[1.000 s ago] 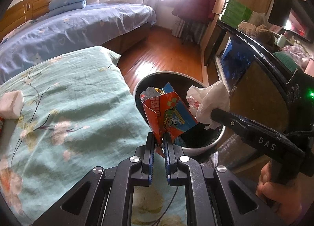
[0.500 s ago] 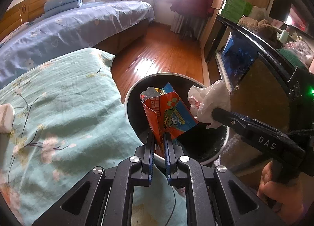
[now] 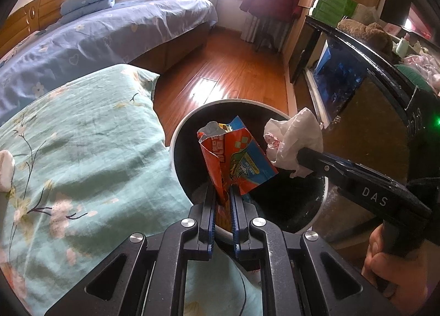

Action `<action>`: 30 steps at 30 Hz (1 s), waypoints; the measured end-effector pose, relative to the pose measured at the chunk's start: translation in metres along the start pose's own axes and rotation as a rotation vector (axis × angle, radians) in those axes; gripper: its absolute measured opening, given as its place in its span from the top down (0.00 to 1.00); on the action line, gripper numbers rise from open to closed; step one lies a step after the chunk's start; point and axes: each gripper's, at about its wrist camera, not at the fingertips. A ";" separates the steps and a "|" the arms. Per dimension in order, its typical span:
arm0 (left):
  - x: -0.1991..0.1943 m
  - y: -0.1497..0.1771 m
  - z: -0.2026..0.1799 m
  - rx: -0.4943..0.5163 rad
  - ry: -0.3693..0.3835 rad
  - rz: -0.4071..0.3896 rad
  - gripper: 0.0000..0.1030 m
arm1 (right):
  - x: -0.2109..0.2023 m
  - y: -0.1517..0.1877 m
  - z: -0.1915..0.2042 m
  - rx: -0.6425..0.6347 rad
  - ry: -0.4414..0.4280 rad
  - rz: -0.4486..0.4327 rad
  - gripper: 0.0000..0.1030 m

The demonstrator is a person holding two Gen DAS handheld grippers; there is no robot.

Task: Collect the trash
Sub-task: 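Open both tools to drop the snack box and tissue into the bin, then move both open tools back over the bed toward the remaining trash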

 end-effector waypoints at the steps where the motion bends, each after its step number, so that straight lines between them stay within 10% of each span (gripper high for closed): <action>1: 0.000 0.000 0.000 0.001 0.000 0.000 0.91 | 0.000 0.000 0.000 0.000 0.000 0.001 0.68; 11: -0.003 -0.002 0.001 -0.010 0.000 -0.005 0.74 | 0.004 -0.006 -0.005 0.007 0.001 0.007 0.65; 17: -0.018 0.007 0.005 -0.030 -0.014 -0.033 0.57 | 0.000 -0.006 -0.005 0.033 -0.008 -0.005 0.39; 30: -0.085 0.085 0.038 -0.167 -0.105 -0.073 0.49 | -0.020 0.024 0.029 0.002 -0.092 -0.012 0.25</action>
Point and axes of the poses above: each gripper's, at about its wrist camera, not at the fingertips, and x roughly the way its jaws point, z to its left, y to its underside, and after that the axes turned 13 degrees about x, right-handed
